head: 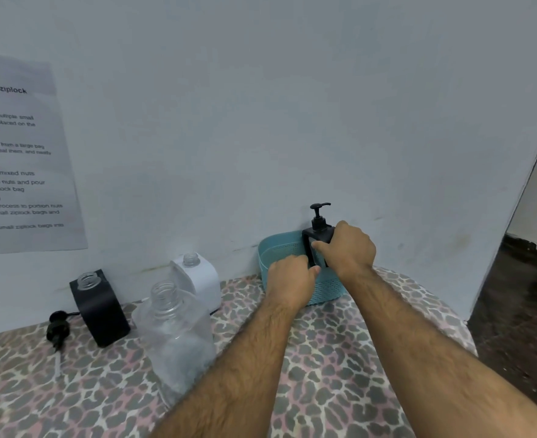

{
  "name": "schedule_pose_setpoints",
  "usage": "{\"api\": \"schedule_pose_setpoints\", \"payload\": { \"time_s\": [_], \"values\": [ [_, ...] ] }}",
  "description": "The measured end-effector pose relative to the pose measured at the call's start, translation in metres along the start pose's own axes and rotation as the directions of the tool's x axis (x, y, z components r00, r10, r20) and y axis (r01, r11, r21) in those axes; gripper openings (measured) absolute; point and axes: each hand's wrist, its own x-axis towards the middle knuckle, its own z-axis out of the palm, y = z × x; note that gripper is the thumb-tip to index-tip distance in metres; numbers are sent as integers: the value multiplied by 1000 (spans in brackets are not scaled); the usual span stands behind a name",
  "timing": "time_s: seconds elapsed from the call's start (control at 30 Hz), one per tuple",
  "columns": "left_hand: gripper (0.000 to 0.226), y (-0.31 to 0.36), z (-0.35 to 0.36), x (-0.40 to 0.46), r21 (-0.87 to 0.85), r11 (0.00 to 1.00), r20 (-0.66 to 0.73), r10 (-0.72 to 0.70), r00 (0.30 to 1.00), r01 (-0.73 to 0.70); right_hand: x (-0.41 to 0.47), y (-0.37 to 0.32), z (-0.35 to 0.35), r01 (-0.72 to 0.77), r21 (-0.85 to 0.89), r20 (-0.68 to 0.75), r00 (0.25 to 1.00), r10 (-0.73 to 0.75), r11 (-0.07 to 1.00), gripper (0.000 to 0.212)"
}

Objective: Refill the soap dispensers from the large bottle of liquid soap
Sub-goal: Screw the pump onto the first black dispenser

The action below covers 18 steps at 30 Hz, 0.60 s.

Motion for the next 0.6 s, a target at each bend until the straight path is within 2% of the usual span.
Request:
{"api": "schedule_pose_setpoints", "payload": {
  "time_s": [0.27, 0.33, 0.47, 0.6],
  "values": [
    [35, 2, -1, 0, 1, 1000, 7, -18, 1000, 18, 4, -4, 1, 36, -85, 91, 995, -28, 996, 44],
    [36, 2, -1, -1, -19, 1000, 2, -22, 1000, 22, 7, -4, 1, 48, -129, 107, 994, -34, 990, 49],
    [39, 2, 0, 1, -33, 999, -2, -36, 999, 36, 11, -1, 0, 68, -323, 91, 995, -41, 944, 61],
    [35, 1, 3, 2, -65, 997, -14, -52, 999, 51, 12, 6, 1, 50, -350, 110, 994, -12, 936, 68]
  ]
}}
